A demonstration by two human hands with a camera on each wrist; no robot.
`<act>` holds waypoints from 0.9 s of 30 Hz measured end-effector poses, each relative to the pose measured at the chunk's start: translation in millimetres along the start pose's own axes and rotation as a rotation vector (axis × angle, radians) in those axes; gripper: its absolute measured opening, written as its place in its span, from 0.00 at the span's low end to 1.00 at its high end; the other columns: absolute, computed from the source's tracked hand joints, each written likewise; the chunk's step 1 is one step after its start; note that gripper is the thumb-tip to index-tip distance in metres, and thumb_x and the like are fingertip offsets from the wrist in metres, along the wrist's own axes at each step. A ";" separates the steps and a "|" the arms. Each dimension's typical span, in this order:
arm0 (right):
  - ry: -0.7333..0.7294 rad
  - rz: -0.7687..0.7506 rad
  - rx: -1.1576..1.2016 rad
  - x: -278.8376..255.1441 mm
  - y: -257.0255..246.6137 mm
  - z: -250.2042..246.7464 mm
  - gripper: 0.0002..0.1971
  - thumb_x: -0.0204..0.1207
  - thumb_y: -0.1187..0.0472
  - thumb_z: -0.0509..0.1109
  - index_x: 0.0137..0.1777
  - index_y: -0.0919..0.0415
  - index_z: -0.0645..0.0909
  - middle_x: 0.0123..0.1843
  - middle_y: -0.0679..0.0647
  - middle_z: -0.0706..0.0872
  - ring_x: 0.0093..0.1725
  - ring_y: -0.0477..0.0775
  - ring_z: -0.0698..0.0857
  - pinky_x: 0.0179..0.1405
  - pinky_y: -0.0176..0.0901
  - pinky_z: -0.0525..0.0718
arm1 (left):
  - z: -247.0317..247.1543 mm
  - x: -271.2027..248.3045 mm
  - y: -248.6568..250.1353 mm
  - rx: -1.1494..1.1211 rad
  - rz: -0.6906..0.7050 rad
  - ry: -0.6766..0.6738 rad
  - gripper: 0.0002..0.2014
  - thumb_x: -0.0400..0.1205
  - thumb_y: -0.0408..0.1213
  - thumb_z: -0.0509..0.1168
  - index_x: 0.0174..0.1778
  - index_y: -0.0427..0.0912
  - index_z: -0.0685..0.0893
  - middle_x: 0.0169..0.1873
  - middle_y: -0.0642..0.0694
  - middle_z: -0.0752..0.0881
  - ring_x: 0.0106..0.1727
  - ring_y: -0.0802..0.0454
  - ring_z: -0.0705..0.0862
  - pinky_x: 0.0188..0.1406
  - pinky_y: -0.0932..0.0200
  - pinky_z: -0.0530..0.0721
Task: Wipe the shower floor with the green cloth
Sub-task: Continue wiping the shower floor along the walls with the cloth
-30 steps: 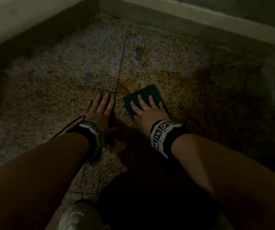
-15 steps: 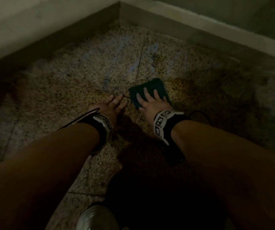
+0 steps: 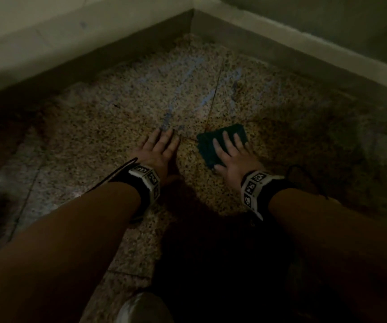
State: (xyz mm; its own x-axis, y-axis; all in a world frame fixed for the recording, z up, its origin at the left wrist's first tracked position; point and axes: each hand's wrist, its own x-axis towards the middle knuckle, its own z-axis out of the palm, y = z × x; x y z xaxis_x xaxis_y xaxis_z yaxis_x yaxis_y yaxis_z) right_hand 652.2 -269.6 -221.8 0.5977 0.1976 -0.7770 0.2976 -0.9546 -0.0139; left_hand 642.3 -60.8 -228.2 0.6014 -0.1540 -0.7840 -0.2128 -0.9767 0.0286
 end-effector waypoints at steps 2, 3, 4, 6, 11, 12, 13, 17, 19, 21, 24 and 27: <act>0.041 -0.003 0.042 7.5 -3.7 -3.1 0.31 0.87 0.45 0.44 0.82 0.46 0.31 0.83 0.50 0.27 0.82 0.59 0.32 0.80 0.55 0.37 | 5.7 1.0 -2.5 -0.046 -0.074 0.033 0.52 0.75 0.74 0.49 0.80 0.48 0.26 0.79 0.50 0.25 0.81 0.46 0.30 0.80 0.48 0.40; 0.046 0.004 0.056 14.1 -6.9 -9.9 0.30 0.87 0.45 0.43 0.83 0.46 0.32 0.83 0.50 0.28 0.82 0.59 0.32 0.81 0.56 0.37 | 8.8 0.4 -2.0 -0.063 -0.112 0.040 0.53 0.74 0.74 0.49 0.79 0.46 0.26 0.79 0.48 0.25 0.81 0.46 0.31 0.80 0.49 0.39; 0.054 0.013 0.055 22.5 -10.9 -18.7 0.30 0.87 0.44 0.43 0.83 0.46 0.32 0.83 0.51 0.28 0.82 0.59 0.32 0.81 0.57 0.38 | 10.9 0.8 -1.1 -0.066 -0.142 0.047 0.53 0.74 0.74 0.48 0.79 0.44 0.26 0.78 0.47 0.25 0.81 0.45 0.31 0.80 0.49 0.38; 0.068 0.017 0.058 38.3 -20.4 -36.7 0.30 0.87 0.45 0.42 0.83 0.47 0.32 0.83 0.51 0.28 0.83 0.60 0.33 0.81 0.58 0.38 | 12.4 1.1 0.8 -0.065 -0.177 0.042 0.53 0.75 0.74 0.47 0.79 0.42 0.26 0.78 0.45 0.24 0.81 0.45 0.31 0.80 0.50 0.36; 0.083 -0.001 0.066 46.4 -29.0 -50.0 0.30 0.88 0.47 0.43 0.83 0.48 0.33 0.84 0.51 0.30 0.83 0.60 0.34 0.81 0.58 0.38 | 0.5 -3.8 -6.7 -0.122 -0.240 0.011 0.54 0.74 0.74 0.49 0.80 0.42 0.27 0.79 0.45 0.26 0.81 0.46 0.31 0.81 0.50 0.37; 0.078 -0.013 0.048 43.1 -28.0 -47.7 0.29 0.88 0.47 0.43 0.83 0.48 0.33 0.84 0.51 0.30 0.83 0.59 0.34 0.82 0.57 0.38 | -0.4 -5.3 -7.8 -0.134 -0.256 0.005 0.55 0.74 0.74 0.50 0.80 0.42 0.27 0.79 0.44 0.26 0.81 0.46 0.31 0.81 0.50 0.37; 0.068 -0.030 0.024 39.1 -27.3 -44.1 0.29 0.88 0.48 0.42 0.83 0.48 0.32 0.84 0.51 0.29 0.83 0.59 0.34 0.81 0.57 0.38 | -1.2 -6.7 -8.3 -0.139 -0.269 -0.004 0.55 0.74 0.73 0.51 0.80 0.41 0.27 0.79 0.44 0.26 0.82 0.45 0.31 0.80 0.50 0.36; 0.009 -0.145 -0.059 19.6 -29.5 -19.6 0.28 0.88 0.48 0.41 0.82 0.48 0.31 0.83 0.50 0.28 0.83 0.58 0.32 0.81 0.55 0.38 | 0.1 -10.4 -12.9 -0.153 -0.287 -0.018 0.55 0.75 0.72 0.53 0.81 0.42 0.28 0.79 0.44 0.27 0.82 0.45 0.32 0.81 0.49 0.38; -0.013 -0.180 -0.072 15.1 -30.4 -13.5 0.28 0.88 0.48 0.41 0.82 0.47 0.30 0.83 0.49 0.27 0.82 0.57 0.32 0.81 0.54 0.37 | 1.6 -14.6 -17.4 -0.166 -0.300 -0.039 0.55 0.75 0.70 0.56 0.81 0.43 0.29 0.79 0.44 0.27 0.82 0.44 0.33 0.81 0.49 0.40; -0.027 -0.182 -0.075 17.2 -29.3 -18.9 0.28 0.88 0.49 0.42 0.82 0.46 0.31 0.83 0.48 0.27 0.82 0.56 0.32 0.81 0.54 0.38 | 4.5 -19.5 -19.7 -0.174 -0.304 -0.057 0.54 0.76 0.69 0.58 0.81 0.44 0.28 0.79 0.45 0.27 0.82 0.44 0.34 0.81 0.49 0.43; -0.030 -0.181 -0.101 29.2 -30.7 -35.0 0.28 0.88 0.51 0.43 0.82 0.46 0.31 0.83 0.48 0.28 0.83 0.56 0.33 0.81 0.54 0.40 | 8.5 -25.2 -19.2 -0.210 -0.300 -0.070 0.53 0.77 0.69 0.56 0.80 0.46 0.28 0.79 0.47 0.25 0.82 0.46 0.32 0.80 0.46 0.47; -0.004 -0.187 -0.096 48.9 -41.2 -55.3 0.29 0.88 0.51 0.44 0.83 0.47 0.32 0.83 0.49 0.28 0.83 0.58 0.34 0.81 0.55 0.40 | 10.6 -26.5 -19.9 -0.238 -0.295 -0.071 0.52 0.77 0.68 0.55 0.80 0.45 0.27 0.78 0.47 0.25 0.81 0.46 0.31 0.80 0.46 0.43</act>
State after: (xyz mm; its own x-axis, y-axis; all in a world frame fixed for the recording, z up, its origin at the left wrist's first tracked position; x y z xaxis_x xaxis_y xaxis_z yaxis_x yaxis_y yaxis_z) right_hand 710.4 -208.2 -224.4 0.5223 0.3677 -0.7694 0.4728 -0.8757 -0.0976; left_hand 622.4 -35.6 -214.6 0.5536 0.1413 -0.8207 0.1508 -0.9862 -0.0681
